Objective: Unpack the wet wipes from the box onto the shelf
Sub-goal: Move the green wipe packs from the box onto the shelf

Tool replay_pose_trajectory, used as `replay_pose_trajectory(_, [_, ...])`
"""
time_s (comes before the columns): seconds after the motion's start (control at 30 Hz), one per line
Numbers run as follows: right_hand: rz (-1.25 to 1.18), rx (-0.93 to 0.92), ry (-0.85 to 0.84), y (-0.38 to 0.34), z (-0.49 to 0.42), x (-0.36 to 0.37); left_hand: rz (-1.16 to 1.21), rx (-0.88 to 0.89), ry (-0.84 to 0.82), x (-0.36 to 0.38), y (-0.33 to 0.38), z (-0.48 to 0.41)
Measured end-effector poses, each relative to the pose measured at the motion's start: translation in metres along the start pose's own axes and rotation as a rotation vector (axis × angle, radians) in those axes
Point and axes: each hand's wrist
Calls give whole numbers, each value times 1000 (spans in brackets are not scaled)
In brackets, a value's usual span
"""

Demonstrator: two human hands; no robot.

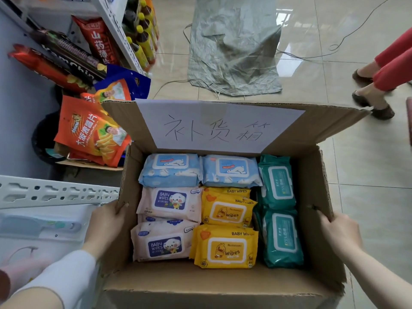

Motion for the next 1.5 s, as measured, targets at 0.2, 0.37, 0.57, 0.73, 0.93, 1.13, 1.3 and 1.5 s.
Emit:
replay_pose_trajectory(0.2, [19, -45, 36, -21, -26, 18, -1, -27, 21, 21, -7, -29])
replay_pose_trajectory(0.37, [6, -54, 58, -25, -36, 33, -4, -10, 21, 35, -15, -41])
replay_pose_trajectory(0.57, [7, -52, 59, -22, -34, 34, -30, 31, 72, 35, -13, -34])
replay_pose_trajectory(0.73, [32, -27, 74, -21, -28, 34, -94, -17, 12, 35, -13, -38])
replay_pose_trajectory(0.93, [-11, -11, -2, -21, -16, 25, 127, -103, 74, 31, 21, -13])
replay_pose_trajectory(1.13, [-150, -115, 67, -21, 47, 8, 12, 112, 51, 35, 108, 36])
replay_pose_trajectory(1.3, [-287, -144, -103, -10, 93, 23, -23, 381, -252, 62, 196, 47])
replay_pose_trajectory(1.5, [-571, 206, -343, -6, 86, 50, -81, 553, -334, 106, 271, 33])
Point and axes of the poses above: each hand's wrist, its own z-axis away from the middle knuckle, its own x-axis out of the palm, y = z × x, and after that the axes turned 2 degrees about x, right-handed
